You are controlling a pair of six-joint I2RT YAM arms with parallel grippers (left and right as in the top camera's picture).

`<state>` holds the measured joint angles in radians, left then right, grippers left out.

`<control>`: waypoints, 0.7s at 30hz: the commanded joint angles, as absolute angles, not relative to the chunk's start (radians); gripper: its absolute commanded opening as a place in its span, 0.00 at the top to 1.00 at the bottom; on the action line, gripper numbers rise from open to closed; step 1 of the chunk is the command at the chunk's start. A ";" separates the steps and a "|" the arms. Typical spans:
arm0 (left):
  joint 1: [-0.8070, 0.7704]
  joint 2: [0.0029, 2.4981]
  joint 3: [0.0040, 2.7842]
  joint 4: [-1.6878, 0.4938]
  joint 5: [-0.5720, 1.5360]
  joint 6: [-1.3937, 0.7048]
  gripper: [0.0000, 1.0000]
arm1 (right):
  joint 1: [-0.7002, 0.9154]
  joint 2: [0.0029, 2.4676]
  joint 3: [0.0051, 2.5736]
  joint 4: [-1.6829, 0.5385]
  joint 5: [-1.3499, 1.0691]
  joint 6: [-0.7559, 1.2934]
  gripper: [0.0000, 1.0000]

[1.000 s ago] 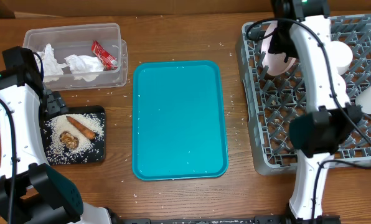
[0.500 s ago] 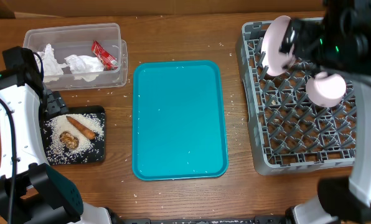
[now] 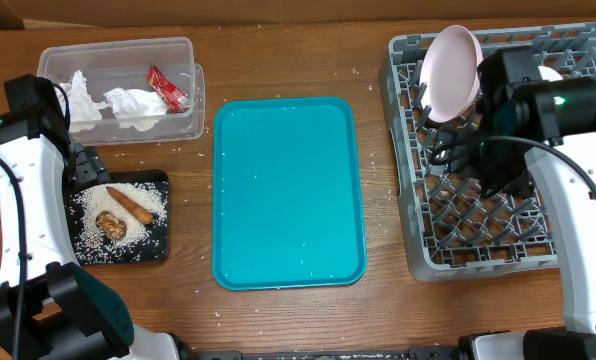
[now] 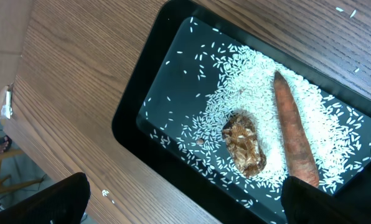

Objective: Sort waste into correct bins and load items into the dishwasher
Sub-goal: 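Open the right gripper and withdraw it from the rack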

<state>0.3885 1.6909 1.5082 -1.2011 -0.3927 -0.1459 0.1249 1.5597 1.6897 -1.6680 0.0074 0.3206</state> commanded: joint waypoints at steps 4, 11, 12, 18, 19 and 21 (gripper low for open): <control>0.392 1.693 1.518 -1.200 -0.391 -0.131 0.00 | 0.123 1.551 1.661 -1.647 -0.025 0.317 0.00; 0.392 1.693 1.518 -1.200 -0.391 -0.131 0.00 | 0.123 1.551 1.661 -1.649 -0.025 0.317 0.00; 0.392 1.693 1.518 -1.200 -0.391 -0.131 0.00 | 0.123 1.551 1.661 -1.652 -0.025 0.317 0.00; 0.392 1.693 1.518 -1.200 -0.391 -0.131 0.00 | 0.123 1.551 1.656 -1.694 -0.043 0.306 0.00; 0.392 1.693 1.518 -1.200 -0.391 -0.131 0.00 | 0.123 1.551 1.656 -1.694 -0.043 0.306 0.00; 0.392 1.693 1.518 -1.200 -0.391 -0.131 0.00 | 0.123 1.551 1.656 -1.691 -0.043 0.306 0.00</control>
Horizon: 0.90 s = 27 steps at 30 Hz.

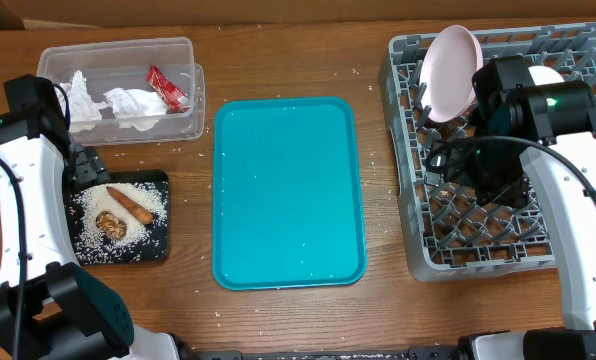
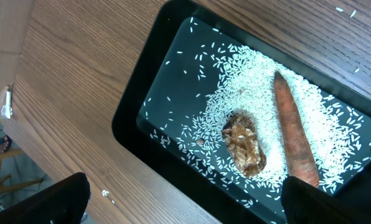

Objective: Sort waste into correct bins and load items into the dishwasher
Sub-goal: 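Open the right gripper and withdraw it from the rack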

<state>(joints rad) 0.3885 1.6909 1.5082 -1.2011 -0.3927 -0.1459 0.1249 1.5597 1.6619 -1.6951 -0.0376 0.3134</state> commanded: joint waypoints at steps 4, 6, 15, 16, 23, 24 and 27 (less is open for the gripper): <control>0.392 1.693 1.518 -1.200 -0.391 -0.131 0.00 | 0.123 1.544 1.655 -1.648 -0.019 0.306 0.00; 0.392 1.693 1.518 -1.200 -0.391 -0.131 0.00 | 0.123 1.535 1.655 -1.637 -0.013 0.306 0.00; 0.392 1.693 1.518 -1.200 -0.391 -0.131 0.00 | 0.123 1.423 1.594 -1.448 -0.001 0.280 0.00; 0.392 1.693 1.518 -1.200 -0.391 -0.131 0.00 | 0.123 1.394 1.563 -1.415 -0.001 0.280 0.00; 0.392 1.693 1.518 -1.200 -0.391 -0.131 0.00 | 0.123 1.113 1.224 -1.087 -0.014 0.280 0.00; 0.392 1.693 1.518 -1.200 -0.391 -0.131 0.00 | 0.123 1.072 1.180 -1.044 -0.014 0.280 0.00; 0.392 1.693 1.518 -1.200 -0.391 -0.131 0.00 | 0.123 0.928 1.028 -0.886 -0.013 0.279 0.00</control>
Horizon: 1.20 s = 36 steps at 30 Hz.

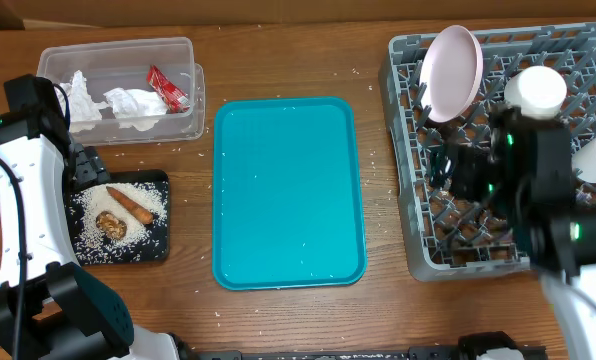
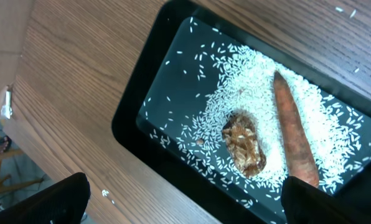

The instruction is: Sort waste into correct bins and load items into the dishwasher

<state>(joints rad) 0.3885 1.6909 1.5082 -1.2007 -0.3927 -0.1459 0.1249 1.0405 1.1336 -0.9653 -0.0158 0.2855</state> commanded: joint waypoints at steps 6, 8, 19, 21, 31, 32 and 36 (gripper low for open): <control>0.392 1.693 1.518 -1.200 -0.391 -0.131 0.00 | 0.123 0.633 0.749 -0.681 -0.014 0.271 0.00; 0.392 1.693 1.518 -1.200 -0.391 -0.131 0.00 | 0.123 0.533 0.660 -0.617 -0.022 0.236 0.00; 0.392 1.693 1.518 -1.200 -0.391 -0.131 0.00 | 0.103 0.192 0.212 -0.157 -0.029 0.081 0.00; 0.392 1.693 1.518 -1.200 -0.391 -0.131 0.00 | 0.081 0.145 0.124 -0.036 -0.028 0.081 0.00; 0.392 1.693 1.518 -1.200 -0.391 -0.131 0.00 | 0.019 0.003 0.008 0.049 -0.029 0.078 0.00; 0.392 1.693 1.518 -1.200 -0.391 -0.131 0.00 | 0.015 0.003 0.008 0.048 -0.028 0.077 0.00; 0.392 1.693 1.518 -1.200 -0.391 -0.131 0.00 | 0.014 0.003 0.008 0.033 -0.030 0.059 0.00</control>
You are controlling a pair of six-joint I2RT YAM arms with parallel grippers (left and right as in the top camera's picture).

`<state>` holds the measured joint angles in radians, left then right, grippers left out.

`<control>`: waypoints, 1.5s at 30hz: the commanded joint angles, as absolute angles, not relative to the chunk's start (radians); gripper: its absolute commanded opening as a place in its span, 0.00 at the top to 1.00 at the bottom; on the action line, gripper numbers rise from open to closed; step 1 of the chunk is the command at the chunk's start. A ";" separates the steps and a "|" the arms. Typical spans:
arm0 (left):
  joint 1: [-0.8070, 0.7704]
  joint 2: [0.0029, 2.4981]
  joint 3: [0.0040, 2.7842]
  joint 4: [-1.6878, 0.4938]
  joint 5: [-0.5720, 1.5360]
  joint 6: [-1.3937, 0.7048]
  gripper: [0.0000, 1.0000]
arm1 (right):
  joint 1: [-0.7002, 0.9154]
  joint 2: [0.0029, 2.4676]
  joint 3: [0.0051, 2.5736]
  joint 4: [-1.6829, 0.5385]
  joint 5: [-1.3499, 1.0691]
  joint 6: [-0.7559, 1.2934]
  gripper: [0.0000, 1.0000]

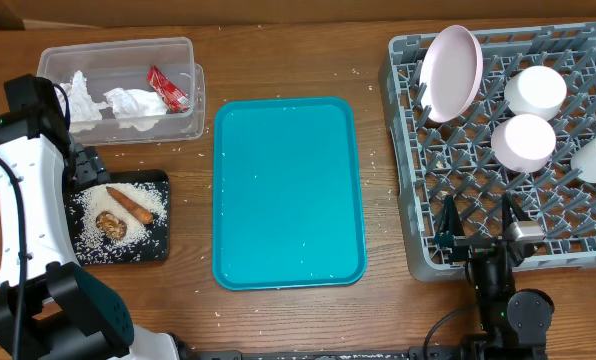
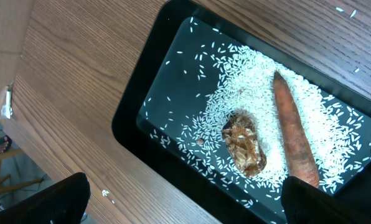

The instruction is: Sort waste into correct bins and load items into the dishwasher

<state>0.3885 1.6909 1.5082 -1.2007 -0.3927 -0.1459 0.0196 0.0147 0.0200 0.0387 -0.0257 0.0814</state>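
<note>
A black tray (image 2: 129, 106) holds scattered rice (image 2: 248, 81), a carrot (image 2: 294, 140) and a brown food scrap (image 2: 243, 144). My left gripper (image 2: 184, 204) hangs open above its edge, one fingertip on each side and nothing between them. The grey dish rack (image 1: 408, 200) holds an upright pink plate (image 1: 453, 70) and three upturned pale cups (image 1: 523, 142). My right gripper (image 1: 476, 218) stands open at the rack's front edge, holding nothing. The teal tray (image 1: 286, 190) is bare.
A clear plastic bin (image 1: 193, 110) at the back left holds crumpled tissues (image 1: 128, 102) and a red wrapper (image 1: 166, 88). Stray rice grains dot the wooden table (image 1: 378, 60) around the trays. My left arm (image 1: 23, 170) stretches along the table's left side.
My right arm was over the middle of the dish rack; now it is drawn back to the rack's front edge, and a pale cup in the rack's middle shows. The left arm has not moved.
My right arm stood over the back of the rack beside the pink plate, covering the cups. It was then lower over the rack's middle, with two cups showing. Now it is at the front edge, all three cups visible. The left gripper stayed open over the black tray throughout.
</note>
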 commanded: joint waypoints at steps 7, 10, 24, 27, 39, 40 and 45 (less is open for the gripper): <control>0.393 1.693 1.518 -1.200 -0.391 -0.131 0.00 | 0.020 0.002 0.008 -0.027 -0.081 -0.064 0.00; 0.392 1.693 1.518 -1.200 -0.391 -0.131 0.00 | 0.020 0.002 0.008 -0.033 -0.081 -0.064 0.00; 0.390 1.693 1.518 -1.200 -0.391 -0.131 0.00 | 0.019 0.002 0.008 -0.084 -0.013 0.040 0.00; 0.390 1.693 1.518 -1.200 -0.391 -0.131 0.00 | 0.019 0.002 0.008 -0.084 -0.003 0.025 0.00; 0.390 1.693 1.518 -1.200 -0.391 -0.131 0.00 | 0.019 0.003 0.008 -0.084 -0.013 -0.007 0.00; 0.390 1.693 1.518 -1.200 -0.391 -0.131 0.00 | 0.019 0.003 0.008 -0.084 -0.013 -0.007 0.00; 0.390 1.693 1.518 -1.198 -0.391 -0.131 0.00 | 0.019 0.003 0.008 -0.084 -0.013 -0.007 0.00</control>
